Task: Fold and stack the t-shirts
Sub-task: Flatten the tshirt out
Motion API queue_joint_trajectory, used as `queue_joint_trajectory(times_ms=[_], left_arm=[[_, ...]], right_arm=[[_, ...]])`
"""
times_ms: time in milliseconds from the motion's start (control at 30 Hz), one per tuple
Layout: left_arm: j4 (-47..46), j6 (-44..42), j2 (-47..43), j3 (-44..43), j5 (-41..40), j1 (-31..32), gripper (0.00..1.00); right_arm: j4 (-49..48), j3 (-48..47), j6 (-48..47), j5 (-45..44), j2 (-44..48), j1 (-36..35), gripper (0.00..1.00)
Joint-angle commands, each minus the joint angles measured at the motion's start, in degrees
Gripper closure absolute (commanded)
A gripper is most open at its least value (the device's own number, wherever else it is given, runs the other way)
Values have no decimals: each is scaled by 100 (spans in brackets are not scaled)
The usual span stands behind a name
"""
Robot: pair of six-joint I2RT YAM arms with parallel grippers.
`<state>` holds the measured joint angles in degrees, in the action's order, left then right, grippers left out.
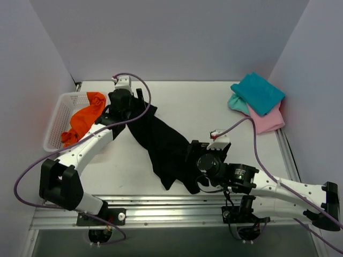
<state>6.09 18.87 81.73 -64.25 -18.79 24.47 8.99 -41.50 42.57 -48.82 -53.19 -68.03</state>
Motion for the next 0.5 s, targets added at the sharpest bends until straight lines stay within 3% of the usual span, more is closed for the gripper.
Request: queue_joint_trajectory(times_ms=[0,133,267,467], left_arm=[[208,-59,868,-1166,621,-83,6],[1110,-463,2327,-2940,754,-39,5],[1807,-927,4082,-4681,499,-21,3],[3010,-1412,5850,-7055,112,5,2]], right_arm=[[85,-35,200,-340,10,-70,0],[103,184,121,-102,247,-105,0],[59,607,59,-14,1088,-175,0],[383,783,129,-40,1960,-202,0]])
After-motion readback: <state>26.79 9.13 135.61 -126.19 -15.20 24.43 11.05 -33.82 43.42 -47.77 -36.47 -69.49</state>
